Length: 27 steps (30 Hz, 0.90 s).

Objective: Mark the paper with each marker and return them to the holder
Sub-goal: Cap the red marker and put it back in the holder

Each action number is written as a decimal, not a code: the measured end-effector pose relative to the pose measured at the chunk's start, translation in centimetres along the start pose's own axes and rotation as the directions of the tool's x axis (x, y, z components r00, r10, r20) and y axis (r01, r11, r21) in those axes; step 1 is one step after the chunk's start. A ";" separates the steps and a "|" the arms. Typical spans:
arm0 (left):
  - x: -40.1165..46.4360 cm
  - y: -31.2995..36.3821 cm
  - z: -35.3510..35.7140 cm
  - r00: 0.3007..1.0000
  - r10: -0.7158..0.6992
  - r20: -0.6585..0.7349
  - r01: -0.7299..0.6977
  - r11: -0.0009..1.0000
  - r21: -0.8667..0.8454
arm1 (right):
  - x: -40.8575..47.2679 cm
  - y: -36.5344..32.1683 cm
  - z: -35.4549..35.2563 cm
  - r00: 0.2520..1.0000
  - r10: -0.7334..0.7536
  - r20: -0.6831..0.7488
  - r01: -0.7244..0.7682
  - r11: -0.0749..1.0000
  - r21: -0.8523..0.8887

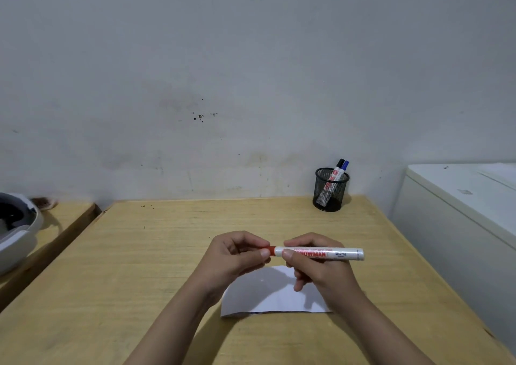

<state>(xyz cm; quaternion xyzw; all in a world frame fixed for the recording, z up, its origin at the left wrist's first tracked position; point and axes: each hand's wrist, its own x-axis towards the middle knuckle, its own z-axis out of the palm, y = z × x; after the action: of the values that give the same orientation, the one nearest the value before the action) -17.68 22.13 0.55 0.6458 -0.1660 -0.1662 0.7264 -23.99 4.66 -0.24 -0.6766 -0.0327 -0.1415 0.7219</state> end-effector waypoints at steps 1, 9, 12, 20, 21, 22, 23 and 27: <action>-0.2 0.2 0.1 1.000 0.026 -0.007 -0.026 1.000 -0.005 | 0.0 -0.1 0.1 1.000 0.002 0.019 -0.002 1.000 0.014; -0.1 0.9 1.1 0.964 0.240 -0.119 -0.235 0.971 0.049 | 1.3 -0.2 0.5 0.989 0.142 0.033 -0.146 0.967 0.210; 1.3 1.5 1.7 0.904 0.348 -0.247 -0.328 0.937 0.119 | 2.8 -1.0 0.6 0.945 0.325 0.035 -0.322 0.907 0.273; 5.4 3.9 3.1 0.835 0.476 -0.275 -0.393 0.867 0.306 | 5.8 -2.3 -3.2 0.921 -0.334 -0.201 0.195 0.842 -0.504; 6.1 4.2 3.7 0.843 0.479 -0.244 -0.393 0.859 0.329 | 6.4 -2.2 -3.8 0.892 -0.430 -0.139 0.267 0.749 -0.606; 6.7 4.4 4.2 0.846 0.489 -0.214 -0.399 0.845 0.356 | 7.0 -2.1 -4.5 0.864 -0.499 -0.063 0.332 0.660 -0.674; 7.5 4.5 4.9 0.844 0.503 -0.185 -0.410 0.829 0.380 | 7.6 -2.0 -5.1 0.838 -0.545 0.010 0.387 0.582 -0.715; 10.1 4.7 7.6 0.833 0.544 -0.100 -0.472 0.793 0.385 | 10.0 -1.5 -7.5 0.750 -0.648 0.134 0.468 0.378 -0.799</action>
<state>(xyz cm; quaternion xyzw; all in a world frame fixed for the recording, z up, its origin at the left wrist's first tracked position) -12.00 11.37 6.38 0.7073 -0.2844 0.1351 0.6329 -15.85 -4.44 2.93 -0.8520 -0.1203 -0.4440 0.2500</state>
